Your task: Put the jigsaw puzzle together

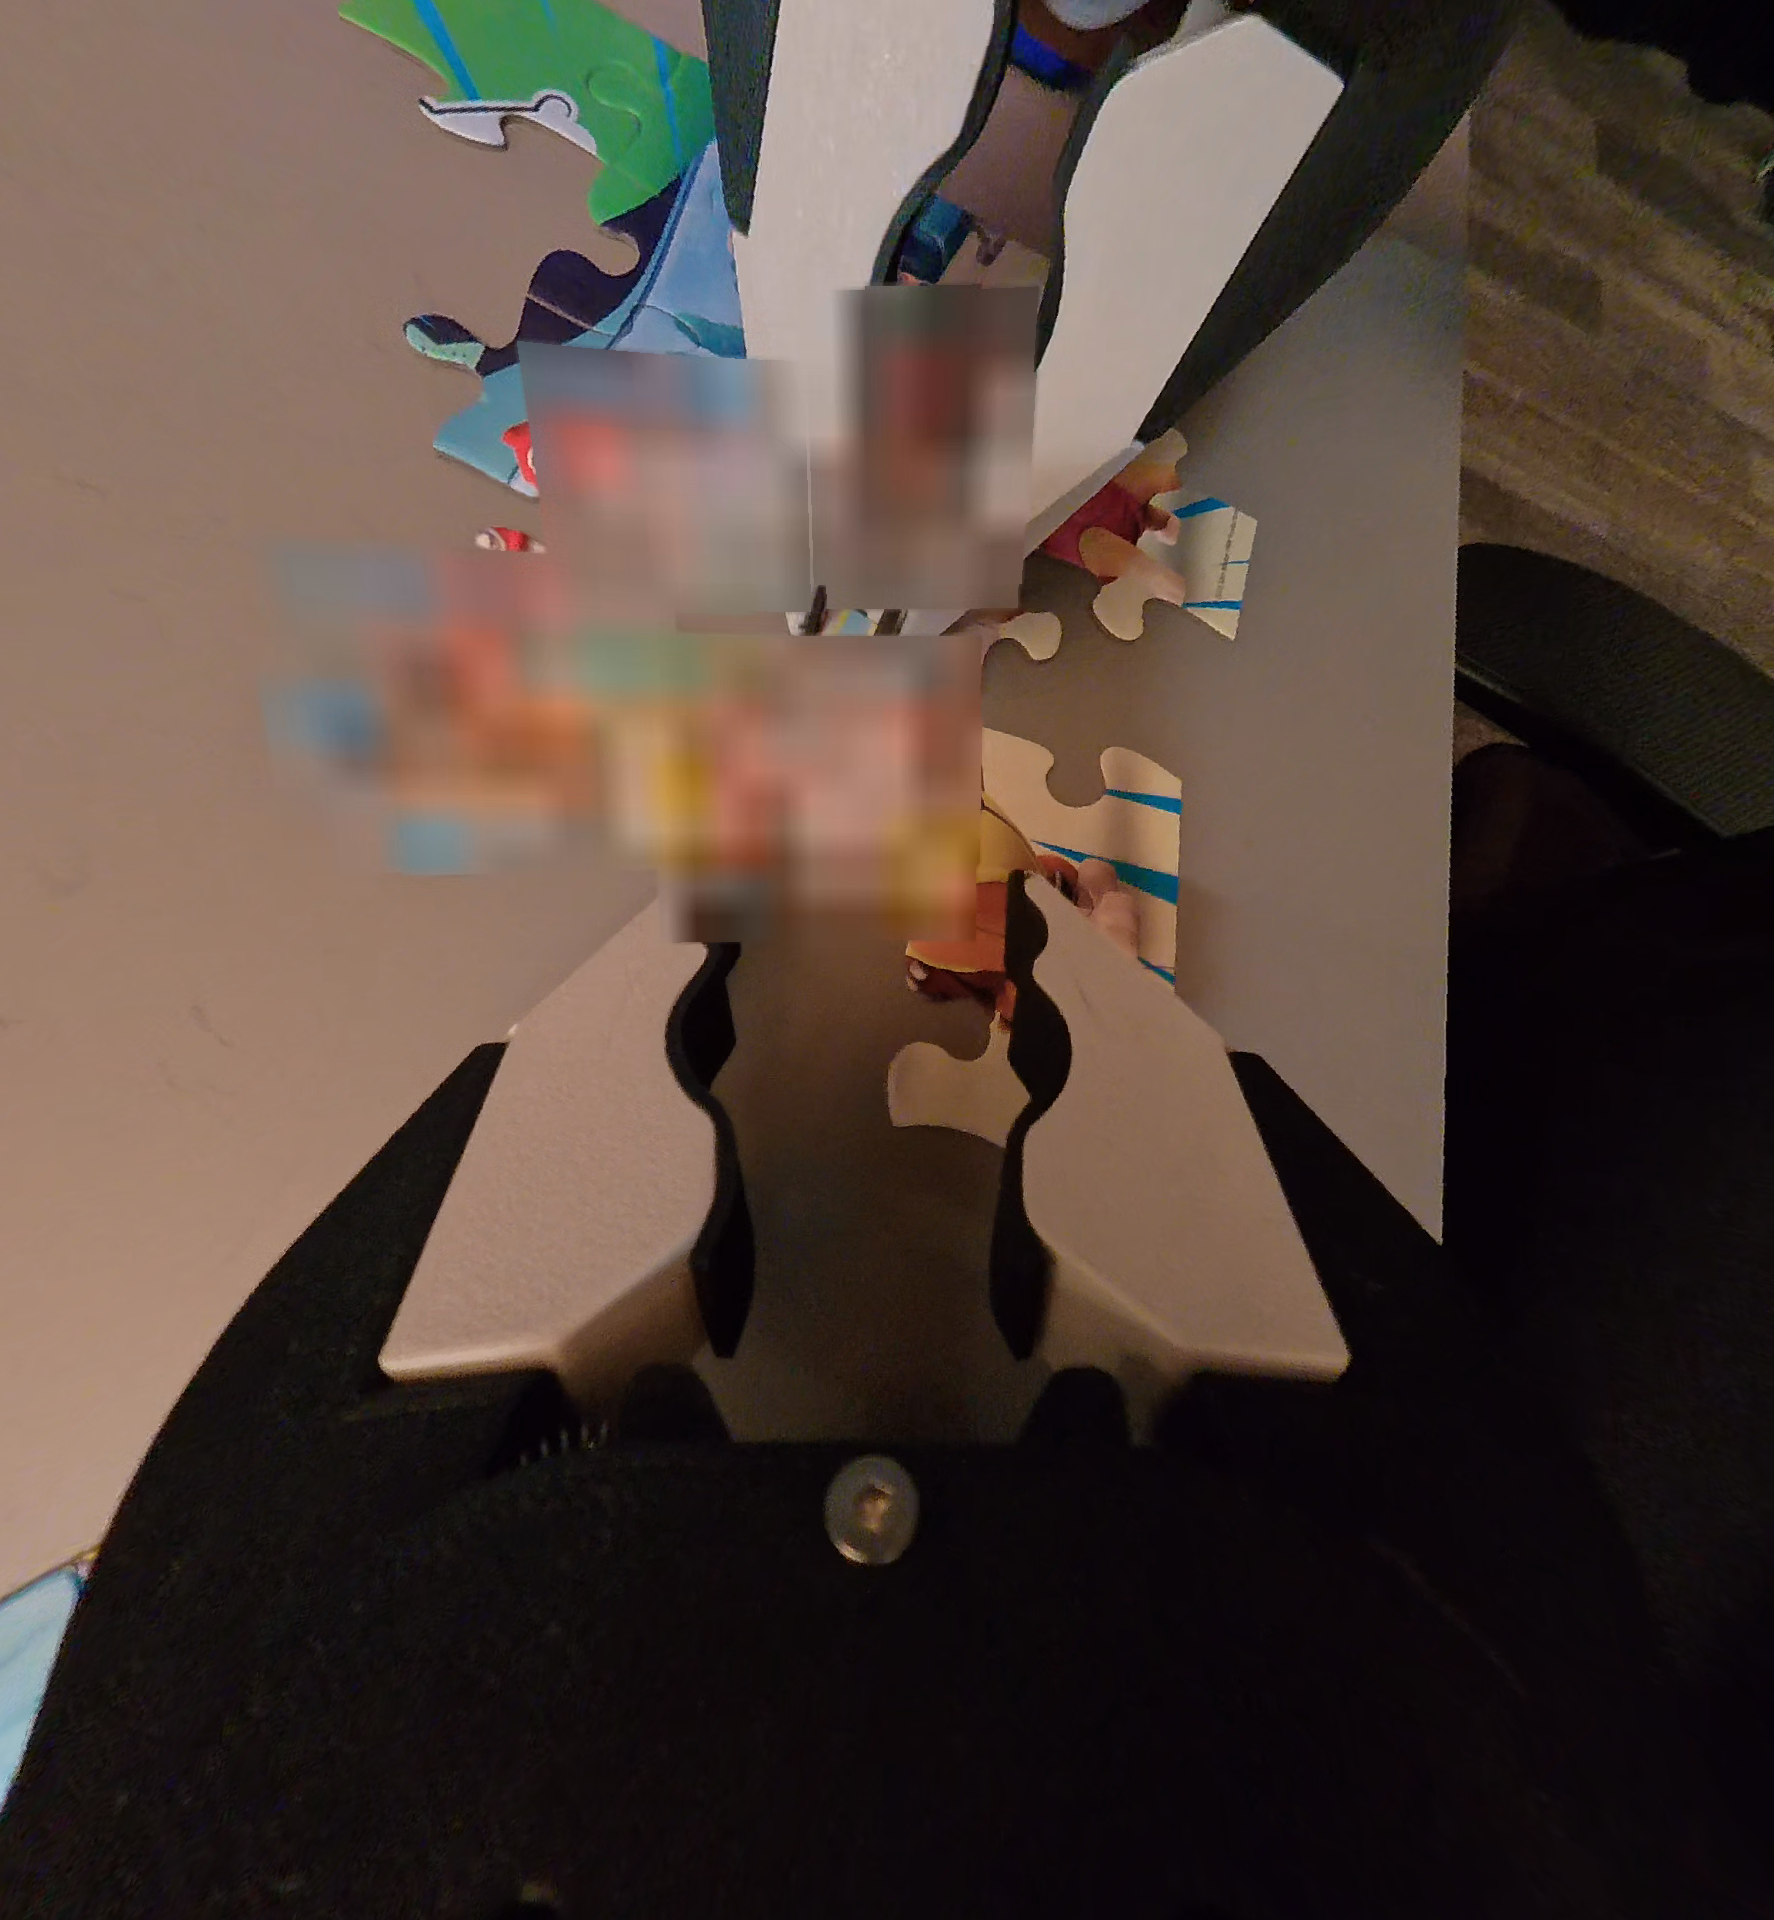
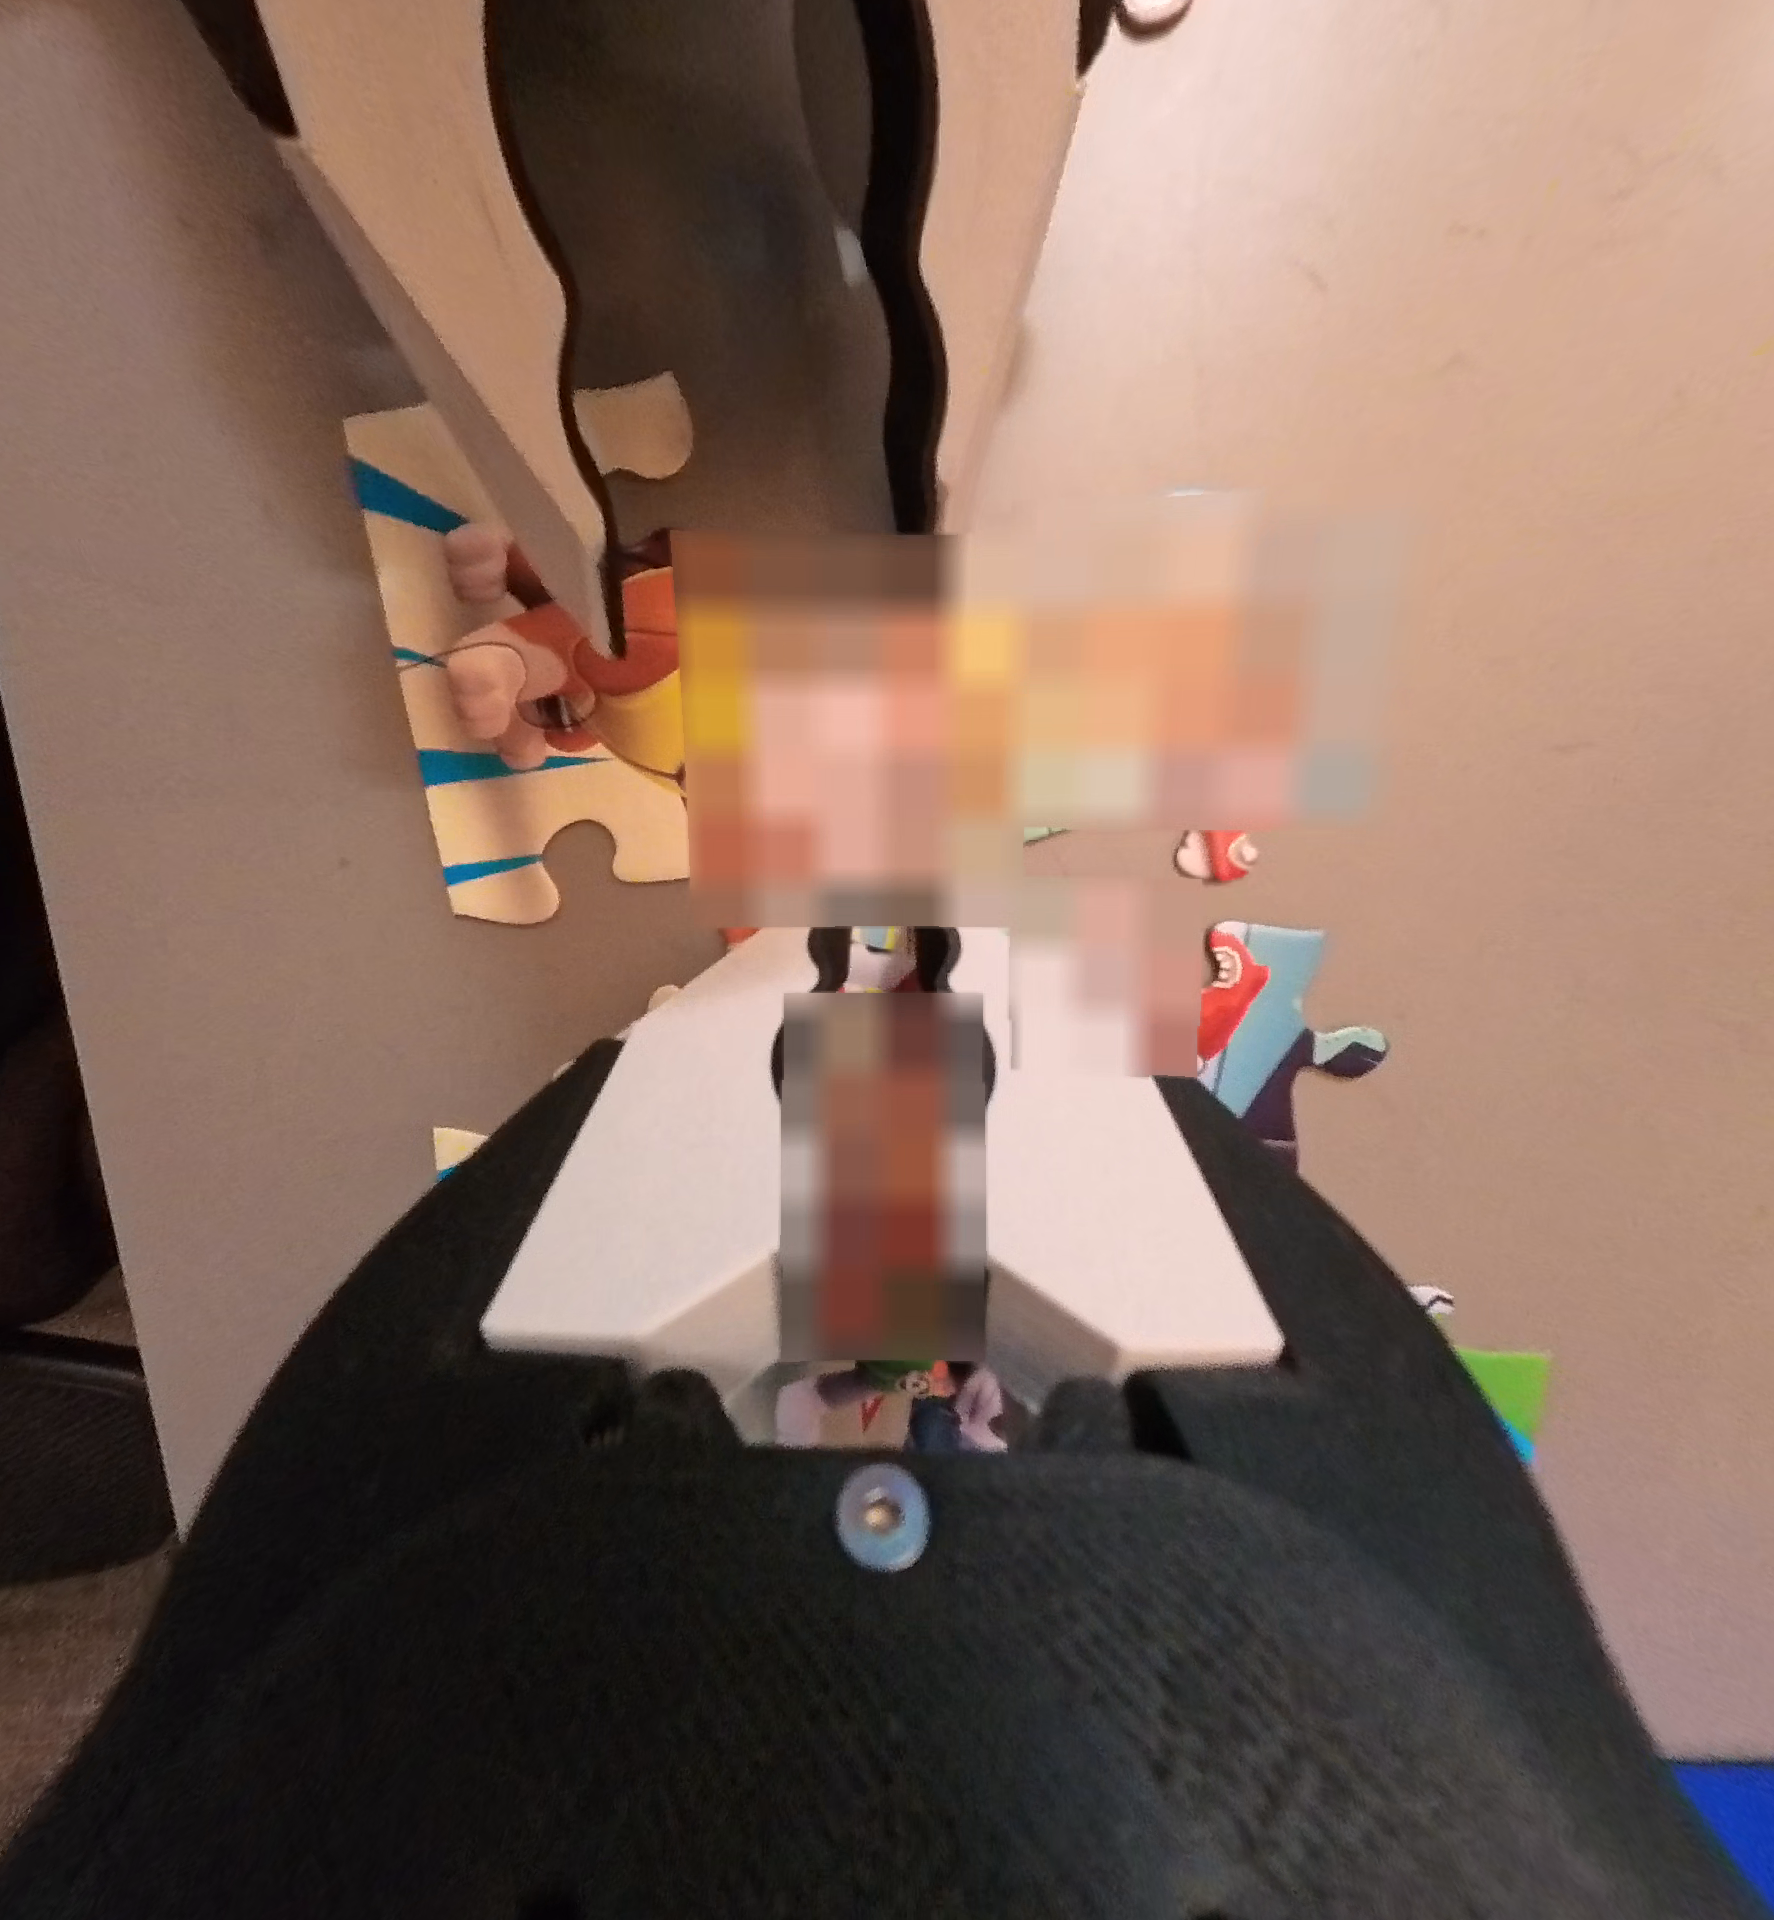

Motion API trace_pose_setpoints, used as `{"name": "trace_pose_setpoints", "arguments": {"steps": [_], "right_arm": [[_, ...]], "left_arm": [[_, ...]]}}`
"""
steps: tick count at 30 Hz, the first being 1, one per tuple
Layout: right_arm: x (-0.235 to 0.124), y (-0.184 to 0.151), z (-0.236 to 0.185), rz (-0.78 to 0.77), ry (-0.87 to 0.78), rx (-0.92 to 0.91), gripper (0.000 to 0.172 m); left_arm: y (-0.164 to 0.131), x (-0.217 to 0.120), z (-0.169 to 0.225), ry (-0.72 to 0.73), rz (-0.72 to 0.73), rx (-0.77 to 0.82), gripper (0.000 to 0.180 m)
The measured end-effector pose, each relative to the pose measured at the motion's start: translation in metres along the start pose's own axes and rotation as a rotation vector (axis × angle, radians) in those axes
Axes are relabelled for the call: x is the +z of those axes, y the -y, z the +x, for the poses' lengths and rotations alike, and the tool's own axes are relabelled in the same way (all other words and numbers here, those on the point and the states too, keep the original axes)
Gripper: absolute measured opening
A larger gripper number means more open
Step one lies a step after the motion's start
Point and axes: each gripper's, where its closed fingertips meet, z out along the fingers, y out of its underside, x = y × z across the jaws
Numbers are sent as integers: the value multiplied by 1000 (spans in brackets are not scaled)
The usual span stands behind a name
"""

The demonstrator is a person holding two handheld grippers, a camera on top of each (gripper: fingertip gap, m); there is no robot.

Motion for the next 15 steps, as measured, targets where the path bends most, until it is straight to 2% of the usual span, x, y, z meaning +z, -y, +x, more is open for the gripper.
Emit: {"name": "trace_pose_setpoints", "arguments": {"steps": [15], "right_arm": [[1,2,1,9,-4,-41,10]], "left_arm": [[3,1,-1,-27,4,-13,49]]}}
